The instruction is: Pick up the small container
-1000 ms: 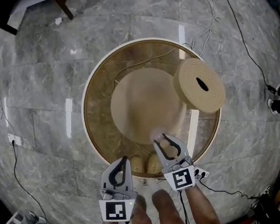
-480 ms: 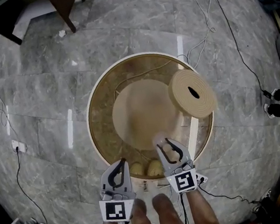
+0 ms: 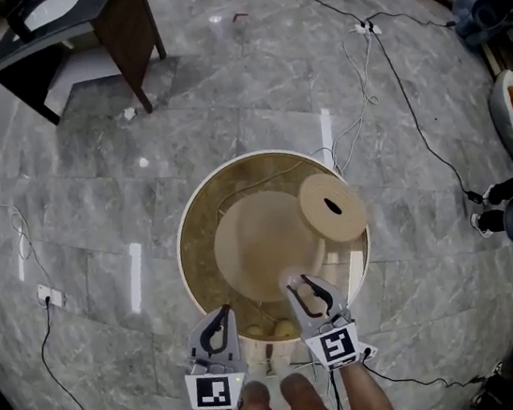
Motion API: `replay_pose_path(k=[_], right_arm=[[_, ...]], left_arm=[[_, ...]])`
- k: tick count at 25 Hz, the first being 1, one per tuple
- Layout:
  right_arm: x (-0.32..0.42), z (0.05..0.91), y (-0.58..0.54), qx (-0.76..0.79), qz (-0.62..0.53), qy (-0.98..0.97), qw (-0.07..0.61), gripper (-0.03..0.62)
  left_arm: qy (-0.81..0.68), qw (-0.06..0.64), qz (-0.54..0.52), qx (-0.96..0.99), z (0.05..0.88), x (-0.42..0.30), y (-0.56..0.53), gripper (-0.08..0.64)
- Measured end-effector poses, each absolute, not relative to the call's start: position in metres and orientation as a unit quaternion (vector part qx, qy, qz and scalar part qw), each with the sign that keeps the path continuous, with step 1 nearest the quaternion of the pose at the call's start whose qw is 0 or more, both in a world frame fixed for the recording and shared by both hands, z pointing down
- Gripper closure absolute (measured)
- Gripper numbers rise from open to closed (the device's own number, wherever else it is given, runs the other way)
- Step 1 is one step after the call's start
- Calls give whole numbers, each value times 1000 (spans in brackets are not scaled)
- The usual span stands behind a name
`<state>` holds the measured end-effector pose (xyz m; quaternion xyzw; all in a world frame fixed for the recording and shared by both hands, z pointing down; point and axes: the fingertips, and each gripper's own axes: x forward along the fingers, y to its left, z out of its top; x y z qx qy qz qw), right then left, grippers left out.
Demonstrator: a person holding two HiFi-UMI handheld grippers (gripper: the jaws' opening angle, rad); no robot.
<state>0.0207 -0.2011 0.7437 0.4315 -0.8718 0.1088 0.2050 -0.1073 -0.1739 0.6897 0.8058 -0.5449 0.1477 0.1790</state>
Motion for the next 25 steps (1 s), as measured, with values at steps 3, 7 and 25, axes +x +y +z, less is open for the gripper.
replay_pose_path(k=[3, 7, 25], right_arm=[[19, 701, -197, 436, 106, -872, 194, 460], [20, 648, -197, 441, 95, -874, 181, 460], [51, 452, -152, 481, 71, -864, 129, 460]], left_arm=[[-546, 163, 148, 808, 651, -113, -170, 541], [-556, 145, 137, 807, 601, -118, -173, 541], [-541, 66, 117, 830, 438, -97, -144, 541]])
